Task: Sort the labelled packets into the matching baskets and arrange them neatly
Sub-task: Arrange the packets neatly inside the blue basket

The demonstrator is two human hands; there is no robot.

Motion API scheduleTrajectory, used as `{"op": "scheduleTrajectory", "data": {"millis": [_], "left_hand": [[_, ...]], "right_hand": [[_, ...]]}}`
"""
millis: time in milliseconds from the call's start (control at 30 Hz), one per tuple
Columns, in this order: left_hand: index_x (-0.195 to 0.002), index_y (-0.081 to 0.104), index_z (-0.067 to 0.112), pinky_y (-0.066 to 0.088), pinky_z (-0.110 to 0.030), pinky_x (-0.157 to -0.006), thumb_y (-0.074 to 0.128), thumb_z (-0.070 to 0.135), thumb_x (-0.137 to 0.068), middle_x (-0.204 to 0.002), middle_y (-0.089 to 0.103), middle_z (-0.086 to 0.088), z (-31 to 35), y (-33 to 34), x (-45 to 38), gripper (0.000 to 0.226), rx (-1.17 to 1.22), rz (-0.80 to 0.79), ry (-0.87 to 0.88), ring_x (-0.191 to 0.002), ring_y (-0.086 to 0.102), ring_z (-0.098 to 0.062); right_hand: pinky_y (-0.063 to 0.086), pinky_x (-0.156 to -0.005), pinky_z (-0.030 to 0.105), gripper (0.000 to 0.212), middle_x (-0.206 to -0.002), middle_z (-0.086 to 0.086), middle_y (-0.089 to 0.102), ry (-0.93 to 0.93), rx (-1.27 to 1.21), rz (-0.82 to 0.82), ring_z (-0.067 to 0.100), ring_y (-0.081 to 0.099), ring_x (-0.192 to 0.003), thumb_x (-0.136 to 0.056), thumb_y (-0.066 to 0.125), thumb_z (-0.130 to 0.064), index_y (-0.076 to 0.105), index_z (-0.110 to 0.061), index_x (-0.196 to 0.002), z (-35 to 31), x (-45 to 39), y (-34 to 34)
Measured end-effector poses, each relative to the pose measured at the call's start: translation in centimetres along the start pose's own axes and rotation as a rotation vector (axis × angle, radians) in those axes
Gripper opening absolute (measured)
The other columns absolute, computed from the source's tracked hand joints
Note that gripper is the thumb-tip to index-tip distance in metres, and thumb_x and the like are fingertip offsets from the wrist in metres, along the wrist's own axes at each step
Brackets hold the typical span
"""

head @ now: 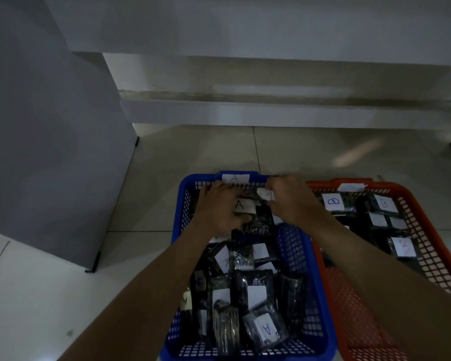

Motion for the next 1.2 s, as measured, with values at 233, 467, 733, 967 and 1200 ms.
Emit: {"op": "scheduleTrajectory", "data": {"millis": [233, 467, 733, 967, 1200], "left_hand": [[-0.135, 0.053, 0.027, 0.029, -0.042, -0.106, 0.075, 0.053, -0.075, -0.138, 0.053, 0.003, -0.4, -0.1, -0.1, 0.069, -0.012, -0.025, 0.028, -0.128, 0.039, -0.023], [-0.133, 0.057, 0.013, 0.040, -0.038, -0.102, 0.084, 0.043, -0.068, -0.133, 0.057, -0.007, -1.3, 0.2, 0.1, 0.077, 0.037, -0.045, 0.068, -0.121, 0.048, -0.028], [-0.141, 0.049, 0.016, 0.034, -0.039, -0.109, 0.079, 0.048, -0.073, -0.143, 0.051, -0.003, -1.1, 0.4, 0.1, 0.080, -0.005, -0.006, 0.048, -0.128, 0.041, -0.025], [-0.143, 0.047, 0.026, 0.026, -0.046, -0.111, 0.072, 0.059, -0.074, -0.150, 0.040, 0.004, -1.2, 0.3, 0.3, 0.081, -0.100, 0.058, 0.026, -0.135, 0.030, -0.022], [-0.141, 0.049, 0.032, 0.026, -0.045, -0.106, 0.072, 0.062, -0.072, -0.146, 0.043, 0.010, -1.6, -0.1, 0.6, 0.080, -0.119, 0.075, 0.022, -0.130, 0.031, -0.019]], "right_hand": [[0.035, -0.064, 0.031, 0.022, -0.104, 0.016, 0.061, 0.017, 0.178, 0.050, 0.035, 0.060, -0.097, -0.075, 0.073, -0.001, 0.067, -0.002, -0.097, -1.6, 0.4, -0.6], [0.048, -0.042, 0.029, 0.036, -0.082, 0.018, 0.066, -0.020, 0.285, 0.082, 0.037, 0.066, -0.070, -0.043, 0.085, 0.009, 0.071, -0.002, -0.075, -2.3, 0.8, 0.3], [0.035, -0.050, 0.024, 0.020, -0.084, 0.015, 0.064, 0.092, 0.102, 0.087, 0.033, 0.065, -0.073, -0.076, 0.071, -0.001, 0.058, -0.003, -0.091, -1.5, 1.4, -0.5], [0.032, -0.044, 0.023, 0.025, -0.073, 0.007, 0.054, 0.129, 0.109, 0.058, 0.025, 0.057, -0.062, -0.075, 0.071, -0.006, 0.047, -0.011, -0.071, -0.9, 1.9, 0.3], [0.040, -0.057, 0.029, 0.019, -0.090, 0.008, 0.063, 0.144, 0.283, 0.025, 0.027, 0.065, -0.077, -0.079, 0.073, -0.021, 0.058, -0.012, -0.087, -1.5, 1.0, -0.1]]}}
Point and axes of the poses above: each hand's wrist, its own x-axis away from the middle knuckle, its own y-axis out of the palm, z = x × y, the point moved 7 cm from there along -x, towards the middle knuckle
